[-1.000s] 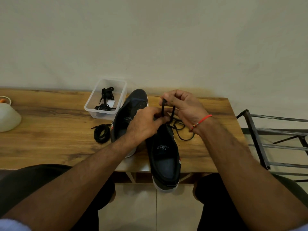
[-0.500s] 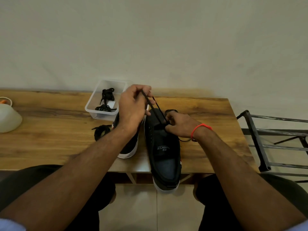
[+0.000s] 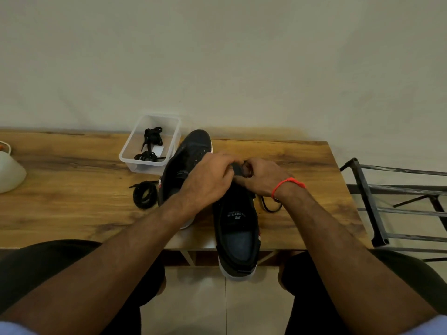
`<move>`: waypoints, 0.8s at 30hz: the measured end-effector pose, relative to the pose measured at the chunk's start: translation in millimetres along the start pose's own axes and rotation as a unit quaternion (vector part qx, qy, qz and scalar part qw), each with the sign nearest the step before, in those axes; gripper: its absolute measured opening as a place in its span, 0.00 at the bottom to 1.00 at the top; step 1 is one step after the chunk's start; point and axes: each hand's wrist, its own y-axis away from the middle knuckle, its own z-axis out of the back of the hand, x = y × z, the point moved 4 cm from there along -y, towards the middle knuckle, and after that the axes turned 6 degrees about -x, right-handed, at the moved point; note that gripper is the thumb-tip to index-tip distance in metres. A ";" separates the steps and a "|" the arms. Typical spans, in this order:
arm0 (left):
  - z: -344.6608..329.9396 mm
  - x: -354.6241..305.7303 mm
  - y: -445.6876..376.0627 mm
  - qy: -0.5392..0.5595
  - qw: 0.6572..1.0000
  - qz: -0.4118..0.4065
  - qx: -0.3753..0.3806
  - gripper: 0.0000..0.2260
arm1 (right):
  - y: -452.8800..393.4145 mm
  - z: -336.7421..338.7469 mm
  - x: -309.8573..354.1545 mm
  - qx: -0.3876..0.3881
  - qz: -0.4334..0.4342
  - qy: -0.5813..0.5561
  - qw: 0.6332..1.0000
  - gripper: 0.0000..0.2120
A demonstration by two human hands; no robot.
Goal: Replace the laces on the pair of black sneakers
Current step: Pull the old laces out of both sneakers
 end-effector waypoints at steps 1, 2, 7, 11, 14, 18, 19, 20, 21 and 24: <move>-8.6 1.8 2.2 -0.014 1.000 -0.002 0.009 0.14 | -0.2 -2.5 -2.0 0.008 -0.019 0.029 0.999 0.17; -16.7 4.1 3.7 -0.031 0.999 -0.005 0.018 0.14 | -0.2 -3.5 -3.2 0.013 -0.033 0.056 0.998 0.18; -31.3 4.2 2.1 -0.054 0.998 0.017 0.024 0.11 | -1.9 5.7 -2.3 0.044 -0.063 -0.009 0.997 0.18; -34.7 2.8 0.6 -0.043 0.998 0.038 0.011 0.07 | 1.0 8.5 -2.4 0.039 -0.088 -0.054 0.994 0.18; -19.4 7.4 -3.1 0.075 0.986 0.121 -0.084 0.06 | 1.6 7.9 -5.3 0.038 -0.102 -0.047 0.993 0.14; 27.1 26.8 -9.1 0.327 0.860 0.241 -0.309 0.08 | -0.6 8.7 -9.6 0.042 -0.119 -0.054 0.991 0.14; 34.4 35.1 -10.1 0.348 0.832 0.263 -0.344 0.08 | -1.2 8.1 -9.2 0.045 -0.119 -0.057 0.990 0.14; 36.6 42.2 -10.8 0.347 0.824 0.281 -0.350 0.08 | -1.6 7.7 -8.3 0.046 -0.120 -0.058 0.990 0.14; 34.8 46.1 -10.9 0.331 0.835 0.288 -0.332 0.07 | -1.6 7.6 -7.6 0.047 -0.120 -0.059 0.990 0.14; 17.0 38.2 -9.4 0.159 0.947 0.184 -0.212 0.12 | -1.7 9.1 -6.8 0.053 -0.112 -0.064 0.990 0.12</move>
